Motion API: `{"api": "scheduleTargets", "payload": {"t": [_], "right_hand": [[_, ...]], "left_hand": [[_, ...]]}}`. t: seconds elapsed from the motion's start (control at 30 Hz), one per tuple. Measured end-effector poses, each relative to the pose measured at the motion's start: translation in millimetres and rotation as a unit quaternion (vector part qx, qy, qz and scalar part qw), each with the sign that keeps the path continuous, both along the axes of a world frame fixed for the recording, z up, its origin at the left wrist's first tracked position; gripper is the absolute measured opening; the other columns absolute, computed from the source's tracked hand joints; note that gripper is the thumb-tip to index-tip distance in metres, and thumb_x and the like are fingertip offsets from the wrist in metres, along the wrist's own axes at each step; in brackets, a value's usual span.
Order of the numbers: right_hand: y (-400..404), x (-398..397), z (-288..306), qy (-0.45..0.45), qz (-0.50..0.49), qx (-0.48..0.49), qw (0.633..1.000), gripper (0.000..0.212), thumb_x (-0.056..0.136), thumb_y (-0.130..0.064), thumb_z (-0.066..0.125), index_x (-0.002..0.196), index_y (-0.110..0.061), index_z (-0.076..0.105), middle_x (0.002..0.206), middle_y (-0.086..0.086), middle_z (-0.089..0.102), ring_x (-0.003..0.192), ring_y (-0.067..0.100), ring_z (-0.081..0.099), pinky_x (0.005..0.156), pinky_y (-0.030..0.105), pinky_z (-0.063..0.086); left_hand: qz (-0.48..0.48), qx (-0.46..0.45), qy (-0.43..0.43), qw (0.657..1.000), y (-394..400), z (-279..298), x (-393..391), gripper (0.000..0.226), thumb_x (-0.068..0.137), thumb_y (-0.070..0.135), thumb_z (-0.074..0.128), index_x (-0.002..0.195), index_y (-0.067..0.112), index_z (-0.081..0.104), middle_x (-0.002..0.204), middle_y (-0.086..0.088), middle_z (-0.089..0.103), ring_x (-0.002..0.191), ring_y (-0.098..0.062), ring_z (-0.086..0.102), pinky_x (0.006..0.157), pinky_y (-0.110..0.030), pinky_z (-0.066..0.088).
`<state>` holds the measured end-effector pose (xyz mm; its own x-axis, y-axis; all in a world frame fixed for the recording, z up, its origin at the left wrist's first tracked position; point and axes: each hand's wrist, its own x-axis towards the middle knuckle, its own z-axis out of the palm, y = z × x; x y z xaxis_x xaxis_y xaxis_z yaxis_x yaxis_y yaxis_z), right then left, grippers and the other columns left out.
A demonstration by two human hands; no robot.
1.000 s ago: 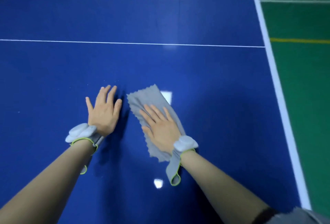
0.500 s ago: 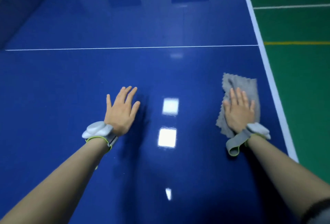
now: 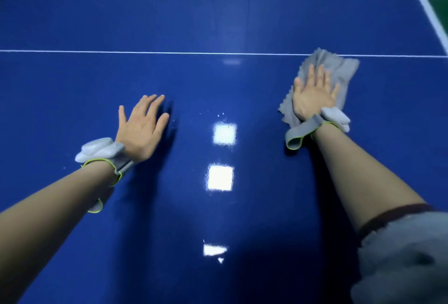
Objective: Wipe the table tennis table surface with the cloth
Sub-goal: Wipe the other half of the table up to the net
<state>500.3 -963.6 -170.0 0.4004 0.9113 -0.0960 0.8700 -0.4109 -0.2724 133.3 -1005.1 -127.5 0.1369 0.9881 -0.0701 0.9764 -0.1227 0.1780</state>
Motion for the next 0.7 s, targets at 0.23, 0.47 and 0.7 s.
{"api": "scheduleTargets", "payload": {"t": [0.23,0.47,0.7], "right_hand": [[93,-105,1,0.003,0.059,0.0,0.998,0.057,0.101,-0.042,0.012,0.151,-0.019,0.0,0.159,0.002,-0.004,0.146,0.019,-0.006,0.116,0.043,-0.009],[88,-257,-3,0.01,0.235,0.002,0.972,0.055,0.101,-0.041,0.017,0.152,-0.022,0.006,0.159,-0.001,0.001,0.146,0.016,-0.003,0.114,0.042,-0.008],[-43,-278,-4,0.012,0.339,0.016,0.941,0.055,0.101,-0.043,0.021,0.151,-0.024,0.008,0.159,-0.004,0.004,0.146,0.014,0.0,0.114,0.038,-0.011]], "left_hand": [[0.055,0.024,-0.068,0.996,57,-14,-42,0.049,0.099,0.035,0.025,0.146,0.021,0.024,0.153,0.001,0.024,0.143,-0.015,0.012,0.112,-0.053,-0.001],[0.091,0.034,-0.051,0.994,39,-21,-84,0.049,0.099,0.035,0.024,0.146,0.02,0.024,0.153,0.0,0.023,0.143,-0.015,0.01,0.112,-0.053,-0.002],[0.106,0.017,-0.073,0.992,2,-24,-58,0.049,0.099,0.034,0.027,0.145,0.019,0.026,0.153,-0.001,0.024,0.143,-0.015,0.01,0.112,-0.054,0.0]]}}
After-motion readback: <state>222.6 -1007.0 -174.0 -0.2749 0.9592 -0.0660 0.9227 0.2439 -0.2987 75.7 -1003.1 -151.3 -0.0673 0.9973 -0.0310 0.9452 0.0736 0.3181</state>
